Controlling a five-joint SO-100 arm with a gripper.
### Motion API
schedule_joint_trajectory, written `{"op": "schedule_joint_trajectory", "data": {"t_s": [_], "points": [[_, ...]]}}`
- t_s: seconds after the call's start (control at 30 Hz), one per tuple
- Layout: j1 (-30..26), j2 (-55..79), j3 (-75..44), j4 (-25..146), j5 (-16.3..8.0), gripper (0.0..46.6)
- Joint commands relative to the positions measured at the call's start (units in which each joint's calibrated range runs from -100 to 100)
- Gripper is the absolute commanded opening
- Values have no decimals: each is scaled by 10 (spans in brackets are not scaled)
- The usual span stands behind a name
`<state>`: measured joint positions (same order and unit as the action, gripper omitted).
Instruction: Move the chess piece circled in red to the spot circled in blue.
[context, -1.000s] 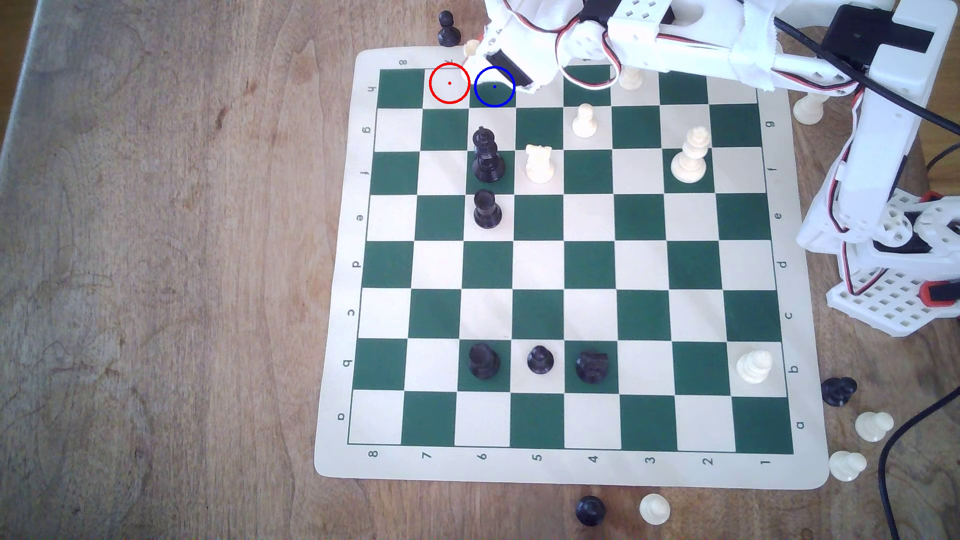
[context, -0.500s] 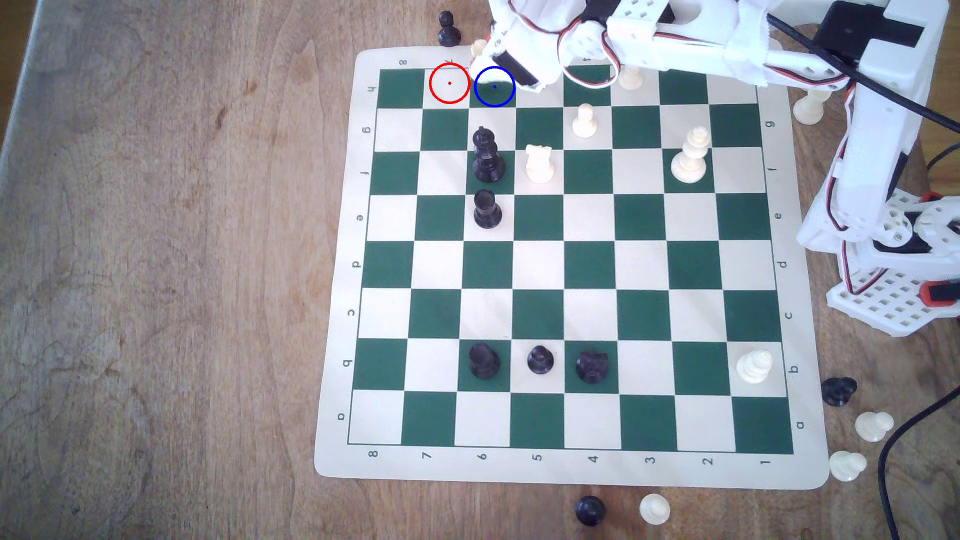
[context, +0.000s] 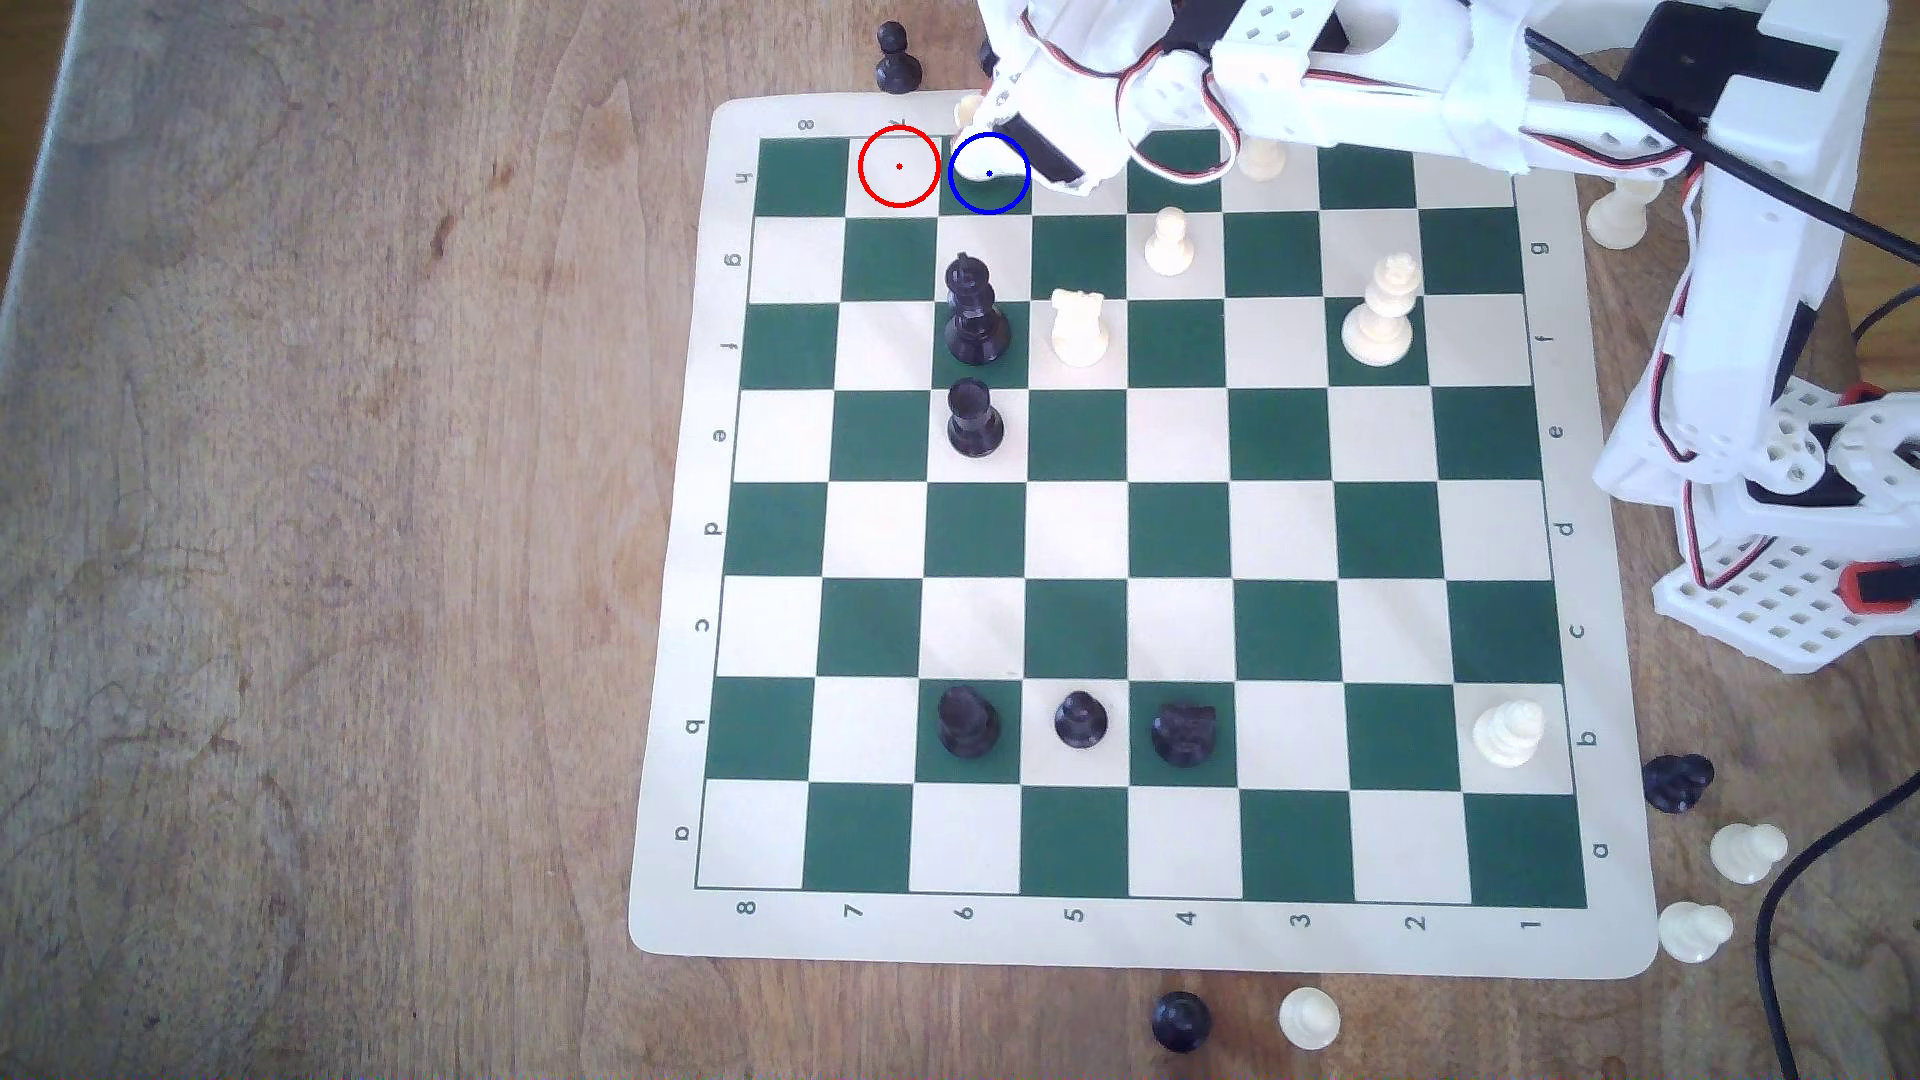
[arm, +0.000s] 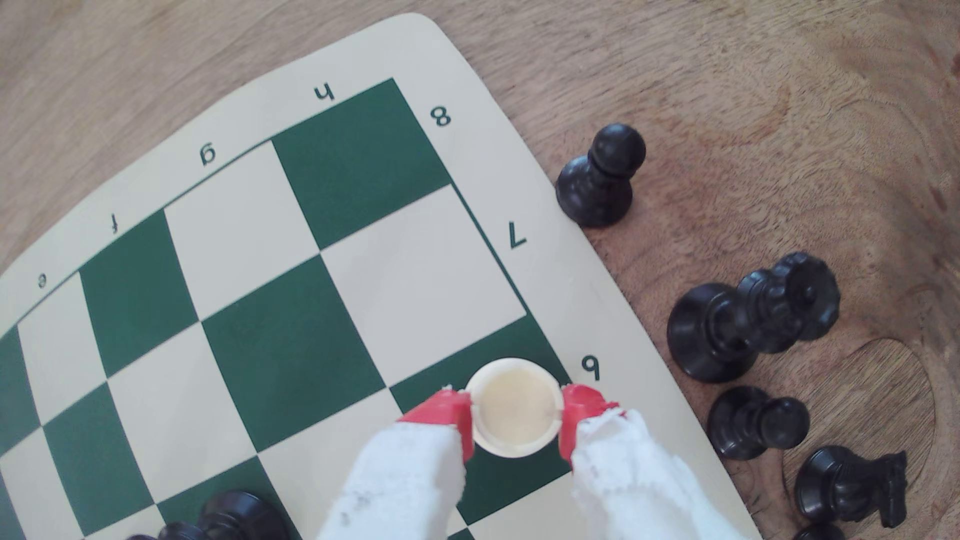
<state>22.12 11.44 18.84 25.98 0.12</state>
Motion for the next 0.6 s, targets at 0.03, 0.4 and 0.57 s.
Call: {"op": "schedule_joint_trajectory", "data": {"t_s": [0.03,0.4,0.57], "points": [[0,-8,0,-23,0,40],[1,-5,3,-35,-2,132],[3,-18,7,-35,-3,163]]}}
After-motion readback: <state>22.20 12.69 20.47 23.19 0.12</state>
